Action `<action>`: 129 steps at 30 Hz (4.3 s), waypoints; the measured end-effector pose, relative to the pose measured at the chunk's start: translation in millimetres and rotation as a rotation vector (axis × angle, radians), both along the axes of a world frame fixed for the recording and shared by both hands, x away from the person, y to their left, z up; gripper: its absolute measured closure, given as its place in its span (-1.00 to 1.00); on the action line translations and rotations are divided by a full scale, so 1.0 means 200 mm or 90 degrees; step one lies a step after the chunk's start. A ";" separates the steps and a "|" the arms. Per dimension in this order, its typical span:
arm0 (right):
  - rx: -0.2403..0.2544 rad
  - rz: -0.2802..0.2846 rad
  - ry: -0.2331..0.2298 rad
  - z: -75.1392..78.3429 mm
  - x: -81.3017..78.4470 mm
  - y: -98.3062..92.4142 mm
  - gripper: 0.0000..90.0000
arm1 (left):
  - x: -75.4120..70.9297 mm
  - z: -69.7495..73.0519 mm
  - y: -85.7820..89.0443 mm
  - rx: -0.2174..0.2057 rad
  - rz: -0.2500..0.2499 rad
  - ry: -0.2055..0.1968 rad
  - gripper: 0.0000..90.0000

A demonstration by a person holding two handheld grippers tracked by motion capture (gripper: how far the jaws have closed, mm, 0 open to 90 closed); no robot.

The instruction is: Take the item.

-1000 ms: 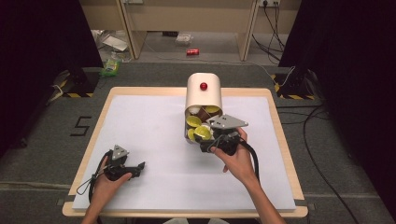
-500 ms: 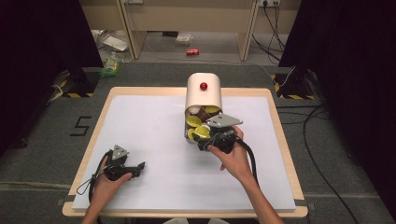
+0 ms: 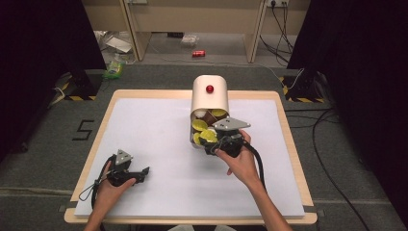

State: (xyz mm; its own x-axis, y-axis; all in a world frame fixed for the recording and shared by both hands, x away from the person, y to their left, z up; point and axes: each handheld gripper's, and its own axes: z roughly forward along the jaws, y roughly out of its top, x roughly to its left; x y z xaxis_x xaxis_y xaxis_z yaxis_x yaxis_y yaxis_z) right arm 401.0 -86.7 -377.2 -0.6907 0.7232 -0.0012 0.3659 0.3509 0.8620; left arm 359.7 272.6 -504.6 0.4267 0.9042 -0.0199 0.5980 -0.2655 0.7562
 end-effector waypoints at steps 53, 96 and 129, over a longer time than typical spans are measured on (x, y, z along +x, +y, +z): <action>0.055 -0.017 -0.029 0.13 -0.06 -0.18 -0.15 | 0.00 0.00 0.00 0.000 0.000 0.000 -0.71; 0.022 -0.154 0.008 -0.05 0.07 -0.57 -0.15 | 0.00 0.00 0.00 -0.001 0.000 0.000 -0.70; -0.042 -0.180 0.069 -0.38 0.25 -0.54 -0.15 | 0.00 0.00 0.00 0.000 0.001 -0.001 -0.70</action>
